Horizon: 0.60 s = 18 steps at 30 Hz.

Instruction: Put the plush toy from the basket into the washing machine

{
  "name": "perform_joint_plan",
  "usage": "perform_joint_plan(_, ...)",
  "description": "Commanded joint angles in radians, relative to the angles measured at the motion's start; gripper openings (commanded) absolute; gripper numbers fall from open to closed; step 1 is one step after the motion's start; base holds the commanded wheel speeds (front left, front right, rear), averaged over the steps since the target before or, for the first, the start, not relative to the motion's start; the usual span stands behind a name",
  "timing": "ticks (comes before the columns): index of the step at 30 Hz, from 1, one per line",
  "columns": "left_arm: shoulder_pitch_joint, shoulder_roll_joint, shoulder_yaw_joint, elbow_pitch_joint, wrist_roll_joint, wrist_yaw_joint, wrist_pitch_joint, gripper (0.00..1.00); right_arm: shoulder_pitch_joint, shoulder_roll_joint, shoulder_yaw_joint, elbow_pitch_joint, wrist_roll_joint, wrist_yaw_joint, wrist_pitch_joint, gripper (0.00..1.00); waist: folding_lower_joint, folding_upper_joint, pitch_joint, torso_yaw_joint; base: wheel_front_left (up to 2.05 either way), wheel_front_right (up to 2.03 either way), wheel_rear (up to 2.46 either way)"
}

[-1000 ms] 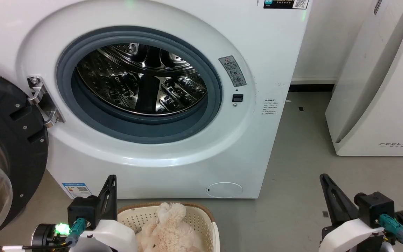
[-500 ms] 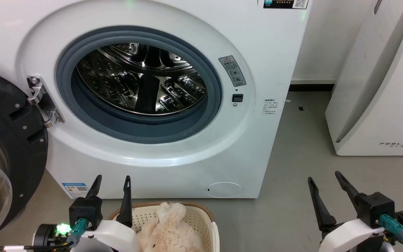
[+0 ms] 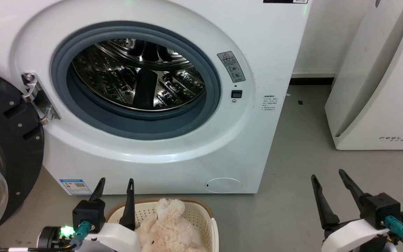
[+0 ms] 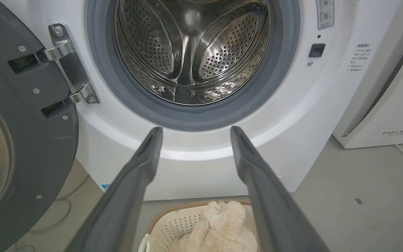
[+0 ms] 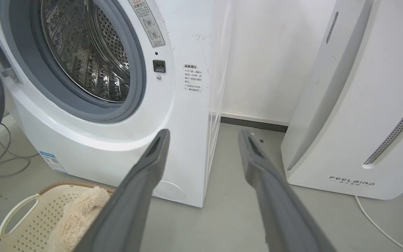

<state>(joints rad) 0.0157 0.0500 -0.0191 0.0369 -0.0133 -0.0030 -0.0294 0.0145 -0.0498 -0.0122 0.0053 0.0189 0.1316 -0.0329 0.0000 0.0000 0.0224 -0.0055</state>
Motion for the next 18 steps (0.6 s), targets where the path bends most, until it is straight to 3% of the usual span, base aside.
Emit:
perform_joint_plan(1, -0.014, 0.000, -0.005, 0.014, -0.011, -0.002, -0.014, 1.00, -0.004, 0.000, -0.003, -0.004, 0.000, 0.000, -0.010, 1.00, 0.0000, 0.0000, 0.007, -0.002, 0.00, 0.00, 0.00)
perform_joint_plan(18, -0.087, 0.003, -0.028, 0.128, -0.031, -0.014, -0.037, 1.00, -0.026, 0.000, -0.008, -0.020, 0.015, 0.000, -0.044, 1.00, 0.0000, 0.0000, 0.086, -0.016, 0.00, 0.00, 0.00)
